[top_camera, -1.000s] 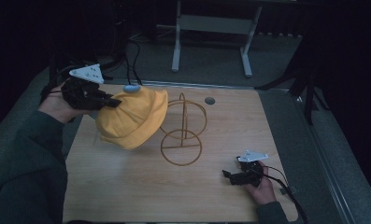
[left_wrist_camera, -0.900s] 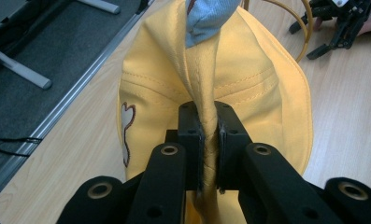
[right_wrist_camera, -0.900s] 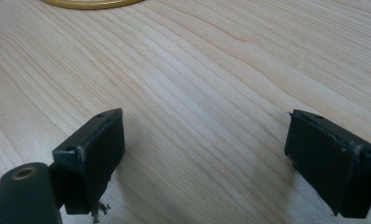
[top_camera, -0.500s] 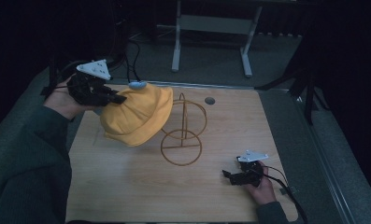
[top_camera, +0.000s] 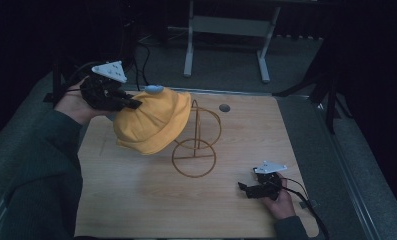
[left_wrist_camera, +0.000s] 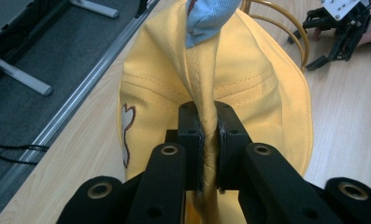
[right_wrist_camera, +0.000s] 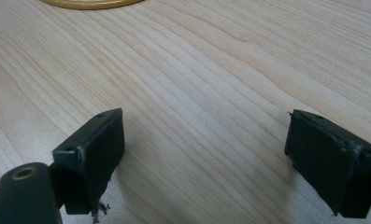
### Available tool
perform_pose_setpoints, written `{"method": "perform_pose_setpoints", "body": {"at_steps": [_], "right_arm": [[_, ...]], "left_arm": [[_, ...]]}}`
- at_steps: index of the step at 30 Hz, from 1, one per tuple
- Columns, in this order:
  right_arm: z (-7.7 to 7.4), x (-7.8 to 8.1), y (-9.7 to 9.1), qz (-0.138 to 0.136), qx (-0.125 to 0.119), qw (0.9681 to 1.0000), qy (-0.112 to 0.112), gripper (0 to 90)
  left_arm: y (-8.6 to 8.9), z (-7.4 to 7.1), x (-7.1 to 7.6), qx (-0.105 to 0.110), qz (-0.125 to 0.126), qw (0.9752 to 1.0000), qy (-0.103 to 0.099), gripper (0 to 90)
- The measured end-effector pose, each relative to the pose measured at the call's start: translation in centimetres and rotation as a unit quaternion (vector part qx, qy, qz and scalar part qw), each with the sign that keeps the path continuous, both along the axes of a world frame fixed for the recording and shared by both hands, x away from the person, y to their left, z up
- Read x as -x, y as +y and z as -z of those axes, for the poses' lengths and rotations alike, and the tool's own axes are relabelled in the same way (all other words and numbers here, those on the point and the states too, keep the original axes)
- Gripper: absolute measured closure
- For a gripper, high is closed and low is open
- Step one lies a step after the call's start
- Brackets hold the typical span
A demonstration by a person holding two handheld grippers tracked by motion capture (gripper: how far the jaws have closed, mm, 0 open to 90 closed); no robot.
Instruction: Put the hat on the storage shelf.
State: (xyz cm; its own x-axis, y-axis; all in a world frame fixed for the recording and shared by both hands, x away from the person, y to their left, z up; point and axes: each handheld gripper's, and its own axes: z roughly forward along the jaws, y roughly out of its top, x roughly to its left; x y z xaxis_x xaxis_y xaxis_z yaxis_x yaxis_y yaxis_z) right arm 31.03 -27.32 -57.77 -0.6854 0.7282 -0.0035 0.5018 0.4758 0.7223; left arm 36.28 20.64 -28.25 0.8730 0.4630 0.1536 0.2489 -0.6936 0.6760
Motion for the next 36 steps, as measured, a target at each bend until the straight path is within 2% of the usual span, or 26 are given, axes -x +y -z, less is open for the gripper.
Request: {"method": "perform_pose_setpoints", "body": {"at_steps": [17,36], "right_arm": [[0.0,0.0,0.0,0.0,0.0,1.0,0.0,11.9],[0.0,0.0,0.0,0.0,0.0,1.0,0.0,11.9]], "left_arm": [[-1.6,-0.4,-0.5,-0.005,0.008,1.0,-0.003,83.3],[-1.5,-1.4,-0.3,0.017,0.008,0.9997,-0.012,83.3]]}}
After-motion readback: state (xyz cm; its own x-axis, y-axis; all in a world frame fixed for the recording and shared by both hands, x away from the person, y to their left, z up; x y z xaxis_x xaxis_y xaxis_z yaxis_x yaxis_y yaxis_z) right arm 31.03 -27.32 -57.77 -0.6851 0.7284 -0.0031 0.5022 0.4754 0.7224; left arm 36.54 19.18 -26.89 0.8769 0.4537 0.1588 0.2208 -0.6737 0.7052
